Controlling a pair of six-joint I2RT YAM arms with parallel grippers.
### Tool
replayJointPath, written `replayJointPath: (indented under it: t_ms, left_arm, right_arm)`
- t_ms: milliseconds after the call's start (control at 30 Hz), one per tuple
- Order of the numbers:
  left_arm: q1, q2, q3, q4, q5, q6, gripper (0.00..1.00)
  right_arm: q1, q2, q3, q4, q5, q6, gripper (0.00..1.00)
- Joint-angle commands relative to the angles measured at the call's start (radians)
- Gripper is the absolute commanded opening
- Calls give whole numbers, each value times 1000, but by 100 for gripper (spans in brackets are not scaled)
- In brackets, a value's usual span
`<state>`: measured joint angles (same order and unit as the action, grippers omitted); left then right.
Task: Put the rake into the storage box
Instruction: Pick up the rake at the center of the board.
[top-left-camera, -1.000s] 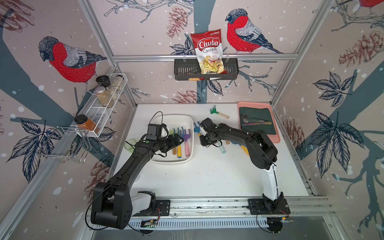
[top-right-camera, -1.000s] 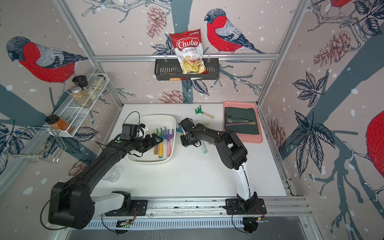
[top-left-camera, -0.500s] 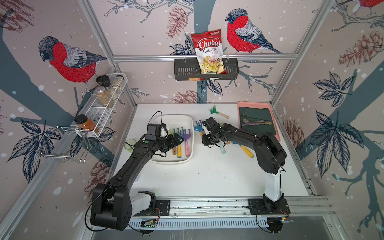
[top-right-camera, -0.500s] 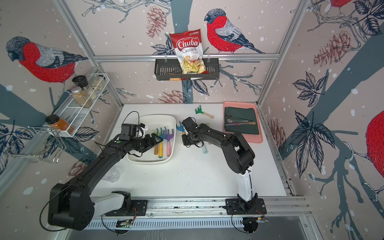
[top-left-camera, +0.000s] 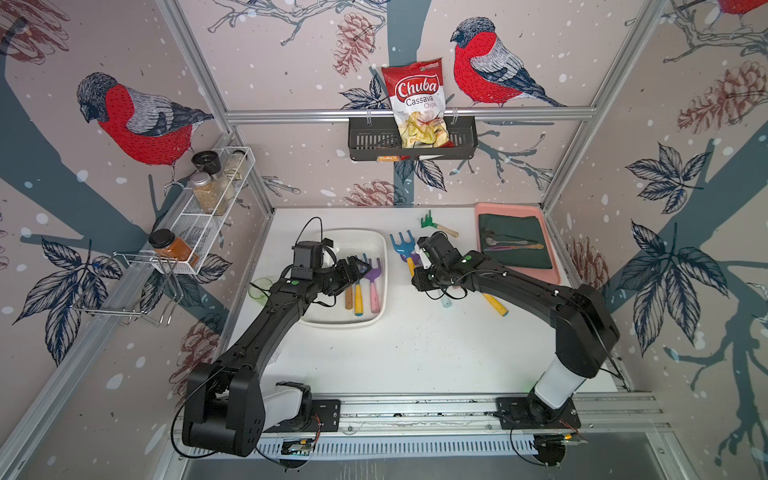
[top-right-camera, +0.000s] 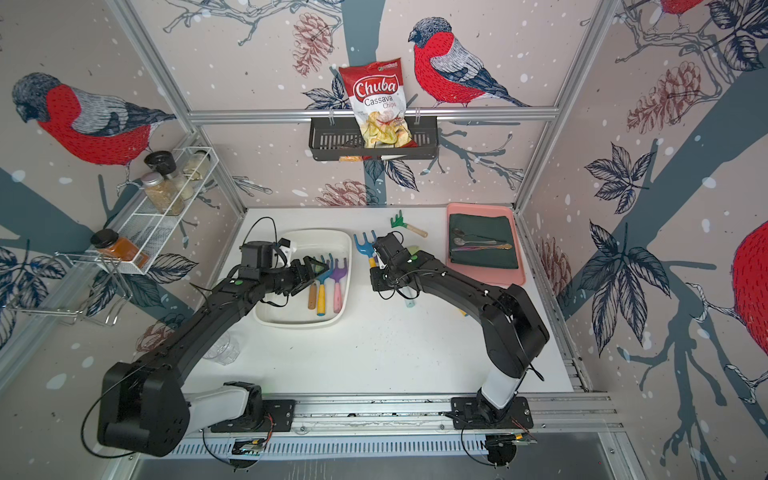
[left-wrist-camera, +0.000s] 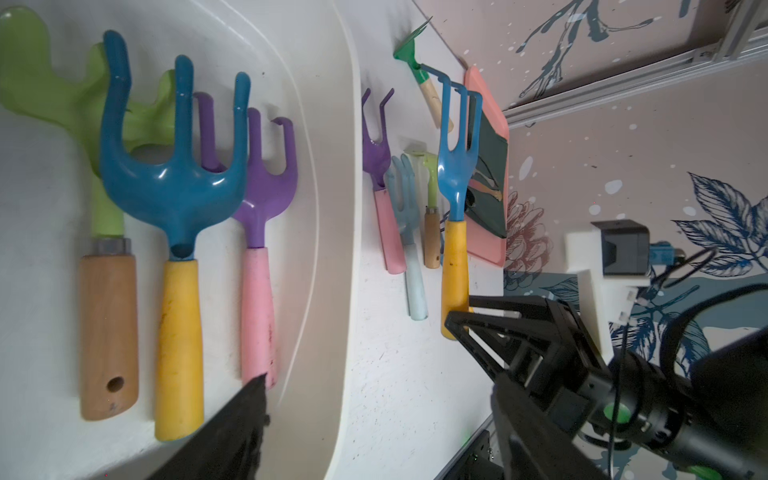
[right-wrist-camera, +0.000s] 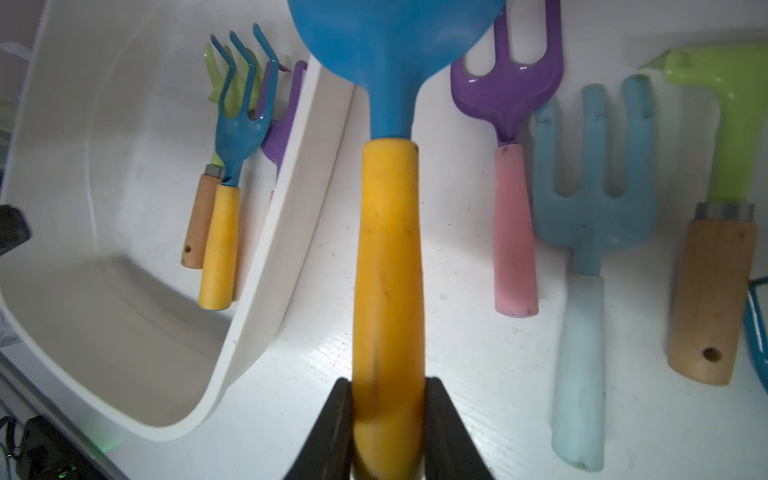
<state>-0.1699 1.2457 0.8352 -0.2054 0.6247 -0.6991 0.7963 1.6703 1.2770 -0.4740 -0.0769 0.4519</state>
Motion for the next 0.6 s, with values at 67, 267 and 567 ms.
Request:
replayJointPath:
  t_ms: [67,267,567]
  left_arm:
    - [-14,37,13,178,59,-82,83]
    - [-28,103,25,268,109,-109,79]
    - [-54,176,47,305,111,-109,60]
  right_arm:
    - [51,-81,-30,19,-18,77,21]
    - [105,-107,-34,30,-40,93,22]
    - [148,-129,-60,35,-46,99,22]
